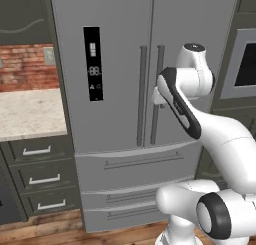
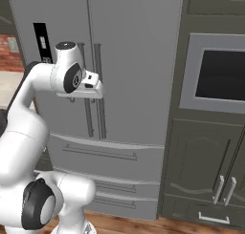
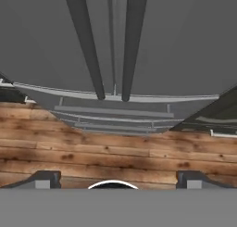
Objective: Gather the avocado and squash from the fridge and place them on a tray on the dining counter. Then gather the chicken drumsticks from the fridge and place them on the other tray.
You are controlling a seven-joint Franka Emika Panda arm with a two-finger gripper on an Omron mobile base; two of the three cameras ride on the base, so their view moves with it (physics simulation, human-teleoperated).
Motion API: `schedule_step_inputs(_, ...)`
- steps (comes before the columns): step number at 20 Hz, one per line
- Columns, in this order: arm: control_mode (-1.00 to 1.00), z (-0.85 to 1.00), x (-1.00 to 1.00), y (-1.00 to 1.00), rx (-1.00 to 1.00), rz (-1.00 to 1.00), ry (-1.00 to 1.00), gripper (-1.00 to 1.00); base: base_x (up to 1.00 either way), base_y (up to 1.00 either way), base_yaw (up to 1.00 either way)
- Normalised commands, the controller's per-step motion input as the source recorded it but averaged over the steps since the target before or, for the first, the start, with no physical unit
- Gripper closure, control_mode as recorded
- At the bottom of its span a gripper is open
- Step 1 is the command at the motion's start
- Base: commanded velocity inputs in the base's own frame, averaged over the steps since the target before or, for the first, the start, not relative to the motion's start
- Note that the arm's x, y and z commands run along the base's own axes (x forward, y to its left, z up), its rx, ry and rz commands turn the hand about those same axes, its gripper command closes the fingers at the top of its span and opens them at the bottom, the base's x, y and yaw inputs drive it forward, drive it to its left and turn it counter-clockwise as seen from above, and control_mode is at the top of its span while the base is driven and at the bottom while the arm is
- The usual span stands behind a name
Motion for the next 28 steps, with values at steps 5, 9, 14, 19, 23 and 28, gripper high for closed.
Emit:
schedule_step_inputs(5, -1.00, 0.32, 0.52, -0.01, 0.00, 0.00, -0.32, -1.00, 0.00, 0.00, 0.00)
schedule_step_inputs(9, -1.00, 0.20, 0.42, 0.00, 0.00, 0.00, -0.25, -1.00, 0.00, 0.00, 0.00)
schedule_step_inputs(14, -1.00, 0.08, 0.34, -0.05, 0.00, 0.00, -0.15, -1.00, 0.00, 0.00, 0.00)
schedule_step_inputs(19, -1.00, 0.00, 0.45, -0.02, 0.00, -0.03, -0.03, -1.00, 0.00, 0.00, 0.00)
schedule_step_inputs(23, -1.00, 0.00, 0.44, 0.00, 0.00, -0.05, 0.00, -1.00, 0.00, 0.00, 0.00)
schedule_step_inputs(28, -1.00, 0.00, 0.39, 0.00, 0.00, -0.05, 0.00, -1.00, 0.00, 0.00, 0.00)
